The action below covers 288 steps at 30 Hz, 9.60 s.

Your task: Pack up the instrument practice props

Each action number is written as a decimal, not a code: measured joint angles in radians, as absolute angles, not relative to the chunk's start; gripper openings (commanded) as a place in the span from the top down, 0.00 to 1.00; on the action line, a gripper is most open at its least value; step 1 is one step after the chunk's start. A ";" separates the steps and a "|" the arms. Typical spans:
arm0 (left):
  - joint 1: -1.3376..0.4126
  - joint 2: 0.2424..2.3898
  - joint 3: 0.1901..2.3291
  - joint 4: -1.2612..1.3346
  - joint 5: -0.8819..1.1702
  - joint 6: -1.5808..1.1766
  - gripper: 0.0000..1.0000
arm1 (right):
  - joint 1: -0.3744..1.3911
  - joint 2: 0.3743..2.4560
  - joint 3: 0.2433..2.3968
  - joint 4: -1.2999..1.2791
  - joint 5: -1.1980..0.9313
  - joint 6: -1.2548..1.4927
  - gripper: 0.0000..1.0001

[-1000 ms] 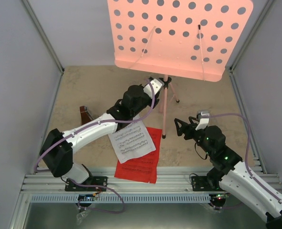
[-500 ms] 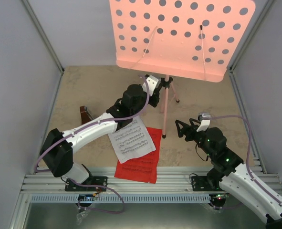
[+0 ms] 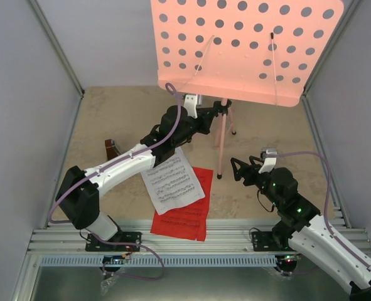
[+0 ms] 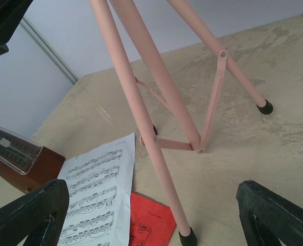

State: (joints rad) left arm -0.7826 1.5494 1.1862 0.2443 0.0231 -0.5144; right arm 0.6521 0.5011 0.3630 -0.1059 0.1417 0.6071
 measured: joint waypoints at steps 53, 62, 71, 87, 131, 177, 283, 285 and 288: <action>-0.846 1.444 0.837 0.438 0.215 -0.513 0.57 | 0.187 1.467 0.806 1.119 -0.828 0.679 0.45; -0.846 1.549 0.946 0.429 0.148 -0.434 0.55 | 0.187 1.606 0.887 1.212 -0.859 0.720 0.46; -0.846 1.631 1.025 0.426 0.109 -0.393 0.61 | 0.187 1.676 0.969 1.220 -0.882 0.723 0.52; -0.846 1.723 1.087 0.395 0.028 -0.352 0.87 | 0.196 1.760 1.117 1.240 -1.024 0.769 0.82; -0.840 1.688 1.075 0.611 0.142 -0.104 0.34 | 0.205 1.506 0.901 1.135 -1.061 0.648 0.99; -0.865 1.641 0.845 0.502 -0.118 -0.912 0.88 | 0.355 1.818 1.301 -0.109 -0.907 0.421 0.93; 0.066 0.723 0.830 -0.221 -0.096 -0.281 0.01 | 0.063 0.760 0.505 0.056 -0.030 0.258 0.02; 0.066 0.721 0.829 -0.219 -0.108 -0.276 0.01 | 0.063 0.695 0.458 0.094 -0.006 0.258 0.02; 0.066 0.727 0.824 -0.219 -0.122 -0.266 0.01 | 0.063 0.636 0.409 0.121 0.015 0.258 0.02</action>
